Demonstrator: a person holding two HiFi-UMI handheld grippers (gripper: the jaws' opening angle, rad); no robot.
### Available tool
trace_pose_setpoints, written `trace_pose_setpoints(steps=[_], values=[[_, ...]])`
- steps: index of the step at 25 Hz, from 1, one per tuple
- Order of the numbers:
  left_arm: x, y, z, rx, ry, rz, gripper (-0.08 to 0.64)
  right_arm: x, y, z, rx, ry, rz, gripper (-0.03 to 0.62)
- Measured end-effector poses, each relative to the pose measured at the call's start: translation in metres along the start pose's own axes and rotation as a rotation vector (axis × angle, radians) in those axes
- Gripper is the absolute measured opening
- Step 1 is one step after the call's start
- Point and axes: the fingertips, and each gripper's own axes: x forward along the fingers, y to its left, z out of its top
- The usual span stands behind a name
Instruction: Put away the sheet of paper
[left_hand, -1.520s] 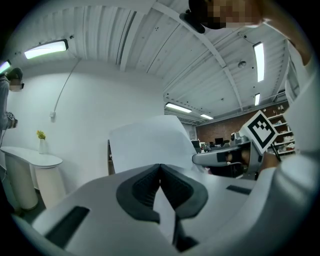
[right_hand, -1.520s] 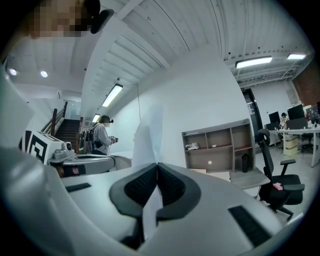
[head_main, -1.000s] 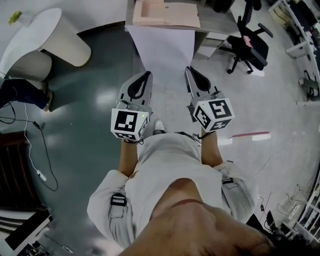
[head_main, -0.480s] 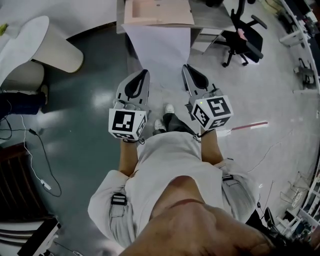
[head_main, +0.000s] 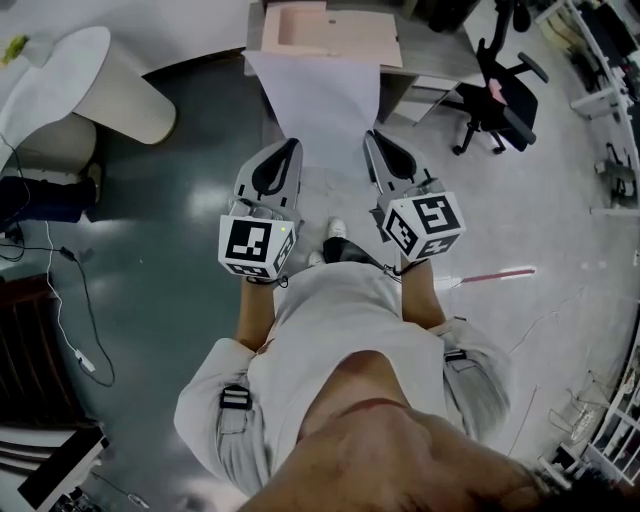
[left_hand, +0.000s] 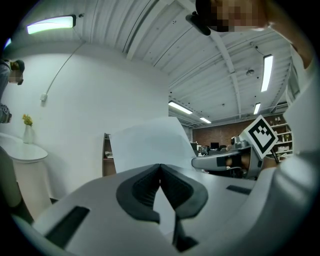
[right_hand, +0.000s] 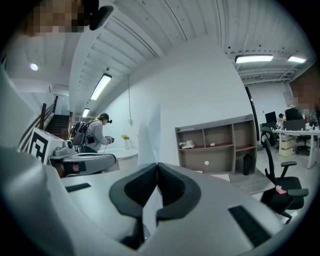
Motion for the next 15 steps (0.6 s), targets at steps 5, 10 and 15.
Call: trace_pose_setpoints(steps=[5, 10, 15], values=[[0.029, 0.009, 0.004, 0.017, -0.001, 0.021, 0.017, 0.022, -0.021, 0.008, -0.004, -0.015, 0.03, 0.02], [0.058, 0.013, 0.01, 0.031, 0.001, 0.038, 0.017, 0.037, -0.046, 0.021, -0.006, -0.028, 0.044, 0.018], [0.082, 0.011, 0.011, 0.034, 0.007, 0.048, 0.017, 0.045, -0.068, 0.028, -0.01, -0.031, 0.055, 0.02]])
